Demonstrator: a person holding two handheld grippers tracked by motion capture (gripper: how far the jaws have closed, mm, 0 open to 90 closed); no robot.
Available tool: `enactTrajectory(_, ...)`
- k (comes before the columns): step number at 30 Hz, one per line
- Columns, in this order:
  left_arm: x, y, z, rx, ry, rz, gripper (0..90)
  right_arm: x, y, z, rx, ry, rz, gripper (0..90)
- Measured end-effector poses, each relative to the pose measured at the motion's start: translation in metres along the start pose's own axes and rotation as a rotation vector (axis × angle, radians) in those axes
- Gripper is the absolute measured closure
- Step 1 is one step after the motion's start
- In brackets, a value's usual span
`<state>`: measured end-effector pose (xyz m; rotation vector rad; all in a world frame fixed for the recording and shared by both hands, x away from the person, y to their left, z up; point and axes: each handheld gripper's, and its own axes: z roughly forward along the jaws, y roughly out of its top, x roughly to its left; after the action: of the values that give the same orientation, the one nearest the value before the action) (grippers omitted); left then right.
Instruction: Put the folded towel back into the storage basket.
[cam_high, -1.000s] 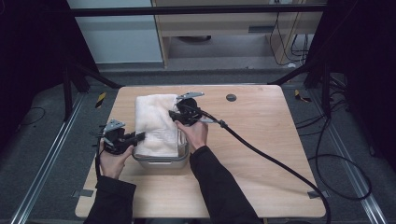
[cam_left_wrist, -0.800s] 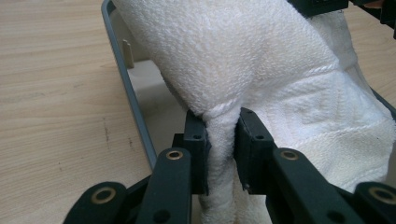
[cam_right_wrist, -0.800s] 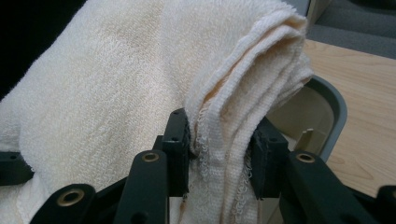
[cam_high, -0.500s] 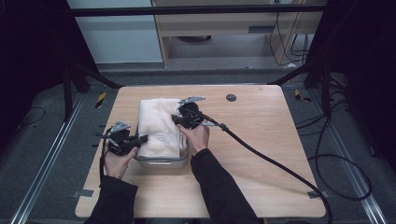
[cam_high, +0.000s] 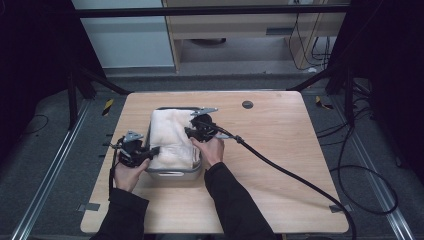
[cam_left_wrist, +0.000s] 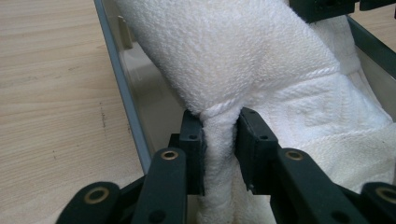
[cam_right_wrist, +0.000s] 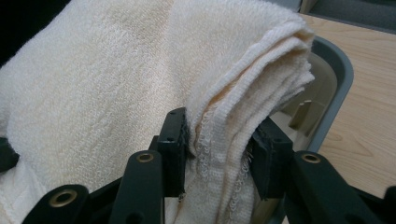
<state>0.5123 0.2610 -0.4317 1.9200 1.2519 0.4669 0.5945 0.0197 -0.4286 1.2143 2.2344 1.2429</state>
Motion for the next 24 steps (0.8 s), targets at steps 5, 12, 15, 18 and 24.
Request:
enactTrajectory(5,0.002,0.000,-0.001,-0.011,0.002,-0.032,60.8,-0.001,0.000,0.000,0.018,0.004,0.005,57.4)
enactTrajectory(12,-0.002,0.007,-0.017,-0.100,-0.012,-0.031,51.0,0.000,0.005,-0.016,-0.014,-0.006,-0.037,49.1)
enactTrajectory(15,-0.001,0.011,-0.026,-0.144,-0.010,-0.037,48.1,0.001,0.010,-0.027,-0.035,0.008,-0.050,42.2)
enactTrajectory(18,0.001,0.010,-0.036,-0.167,0.005,-0.036,45.3,-0.002,0.009,-0.044,-0.083,0.013,-0.046,34.7)
enactTrajectory(24,0.012,0.001,-0.053,-0.209,0.008,-0.053,39.4,-0.016,-0.005,-0.074,-0.100,0.009,-0.059,20.6)
